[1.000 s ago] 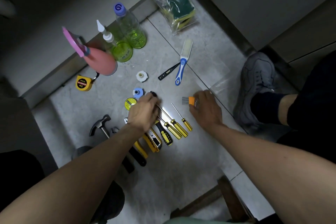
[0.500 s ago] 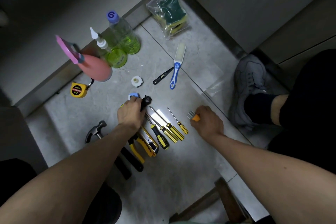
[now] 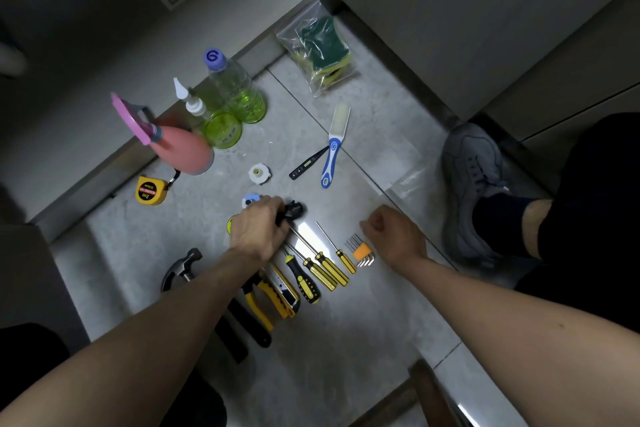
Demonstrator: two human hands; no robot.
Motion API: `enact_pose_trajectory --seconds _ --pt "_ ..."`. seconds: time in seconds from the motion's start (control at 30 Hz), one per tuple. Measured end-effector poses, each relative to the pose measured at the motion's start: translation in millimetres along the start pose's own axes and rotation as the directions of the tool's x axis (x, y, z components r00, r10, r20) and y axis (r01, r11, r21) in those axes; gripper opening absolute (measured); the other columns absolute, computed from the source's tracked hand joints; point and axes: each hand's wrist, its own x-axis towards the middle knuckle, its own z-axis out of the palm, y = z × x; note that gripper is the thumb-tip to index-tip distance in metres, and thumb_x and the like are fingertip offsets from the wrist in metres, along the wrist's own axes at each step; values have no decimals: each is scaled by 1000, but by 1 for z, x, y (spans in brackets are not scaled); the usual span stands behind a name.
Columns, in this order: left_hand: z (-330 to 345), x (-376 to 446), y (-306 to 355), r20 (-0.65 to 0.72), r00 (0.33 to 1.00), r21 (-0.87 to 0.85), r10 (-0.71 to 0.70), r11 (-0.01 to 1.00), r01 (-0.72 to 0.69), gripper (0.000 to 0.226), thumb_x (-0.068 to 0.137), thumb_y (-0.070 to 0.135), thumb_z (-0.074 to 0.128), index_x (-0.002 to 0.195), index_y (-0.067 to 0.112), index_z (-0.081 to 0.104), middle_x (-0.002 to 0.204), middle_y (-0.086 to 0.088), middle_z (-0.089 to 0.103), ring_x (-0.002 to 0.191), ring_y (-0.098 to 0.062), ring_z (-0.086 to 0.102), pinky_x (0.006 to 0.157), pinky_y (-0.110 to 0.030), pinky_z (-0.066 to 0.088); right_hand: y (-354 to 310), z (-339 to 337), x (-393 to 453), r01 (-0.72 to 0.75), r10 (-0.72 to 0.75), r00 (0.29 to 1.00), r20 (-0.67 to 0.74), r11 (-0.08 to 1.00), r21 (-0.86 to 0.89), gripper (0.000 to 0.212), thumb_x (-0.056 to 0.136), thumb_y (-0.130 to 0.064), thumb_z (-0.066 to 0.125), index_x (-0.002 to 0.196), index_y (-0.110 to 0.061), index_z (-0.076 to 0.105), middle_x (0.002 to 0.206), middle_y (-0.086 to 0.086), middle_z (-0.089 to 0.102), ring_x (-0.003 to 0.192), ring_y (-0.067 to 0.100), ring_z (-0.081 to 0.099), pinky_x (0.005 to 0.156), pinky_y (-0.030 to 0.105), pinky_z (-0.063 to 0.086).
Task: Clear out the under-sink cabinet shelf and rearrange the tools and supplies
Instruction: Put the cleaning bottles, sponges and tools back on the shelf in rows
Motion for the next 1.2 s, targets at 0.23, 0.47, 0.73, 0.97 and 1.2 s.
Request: enact_pose_trajectory --seconds 0.23,0.47,0.73,0.97,1.2 --pt "1 49 88 -1 931 2 366 931 -366 26 95 29 56 119 23 61 115 3 58 109 -23 56 70 -37 51 6 -57 48 -39 35 999 -34 990 -135 18 90 -27 59 108 -23 61 118 4 62 111 29 60 77 31 41" --pt "-9 73 87 7 910 -110 414 905 -410 26 94 24 57 119 24 65 114 5 59 103 -20 60 72 -32 50 4 -52 64 217 -198 973 120 959 -181 78 80 -52 74 144 -27 40 139 1 44 129 23 44 92 37 43" --pt "-9 27 -3 -36 997 -208 -66 976 57 19 90 24 58 104 34 67 101 2 69 93 -26 65 69 -32 49 -7 -22 73 114 -131 983 -129 984 -135 14 90 -21 62 103 -14 62 109 8 61 104 32 60 78 38 49" --pt "-14 2 -42 -83 963 -256 -258 939 229 13 92 34 54 100 34 65 104 3 68 91 -25 65 66 -32 48 -18 -38 84 -20 -21 947 -320 992 -124 43 84 -31 71 119 -8 60 124 14 54 120 35 47 92 44 44" --pt "-42 -4 -104 -218 824 -381 -523 823 422 26 89 31 56 113 27 63 113 1 66 94 -30 65 75 -39 54 -133 0 101 442 -448 894 -25 888 -126 25 84 -10 63 108 -9 64 110 10 60 111 30 53 89 40 45"
